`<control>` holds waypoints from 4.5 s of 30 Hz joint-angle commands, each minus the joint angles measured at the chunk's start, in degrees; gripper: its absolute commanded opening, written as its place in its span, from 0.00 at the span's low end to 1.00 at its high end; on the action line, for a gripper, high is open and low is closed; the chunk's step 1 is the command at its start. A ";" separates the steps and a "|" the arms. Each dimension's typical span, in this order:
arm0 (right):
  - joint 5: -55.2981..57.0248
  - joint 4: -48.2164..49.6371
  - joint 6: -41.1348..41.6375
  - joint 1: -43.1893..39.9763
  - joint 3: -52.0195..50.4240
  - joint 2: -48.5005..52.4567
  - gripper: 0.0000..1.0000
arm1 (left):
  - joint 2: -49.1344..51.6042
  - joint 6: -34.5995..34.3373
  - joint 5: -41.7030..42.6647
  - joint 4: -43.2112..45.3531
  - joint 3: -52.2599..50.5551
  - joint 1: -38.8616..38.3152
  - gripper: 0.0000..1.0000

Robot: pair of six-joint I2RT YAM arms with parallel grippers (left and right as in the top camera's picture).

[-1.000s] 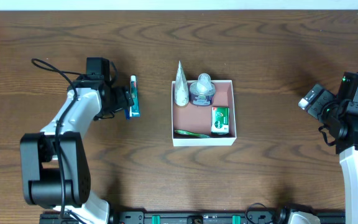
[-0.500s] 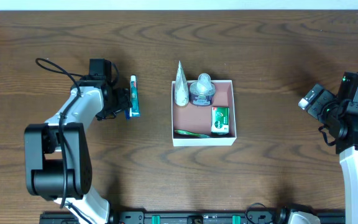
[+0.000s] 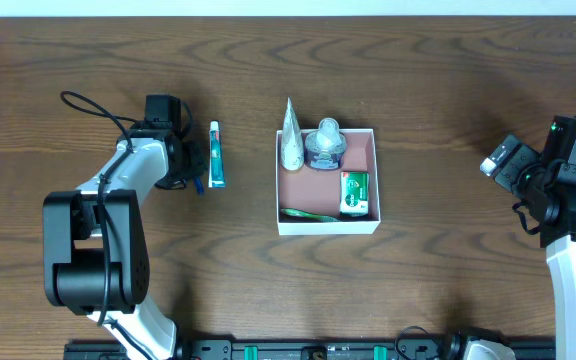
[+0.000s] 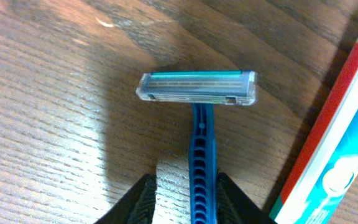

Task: Pack container
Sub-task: 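Return left gripper to the blue razor and grasp it, then lift the blue razor with the left gripper and drop it into the box, then move left gripper back to the Colgate toothpaste tube and grasp it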

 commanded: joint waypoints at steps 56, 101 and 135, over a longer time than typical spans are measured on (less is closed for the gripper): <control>0.85 -0.07 0.85 -0.33 0.70 -0.04 0.99 | -32.15 24.22 24.26 -10.99 0.98 -4.26 0.06; 0.85 -0.04 0.87 -0.33 0.70 -0.04 0.99 | -25.40 66.47 12.28 -0.28 0.98 -41.03 0.98; 0.85 -0.07 0.87 -0.33 0.72 -0.04 0.99 | -24.68 12.76 -5.27 -8.28 0.98 -7.08 0.98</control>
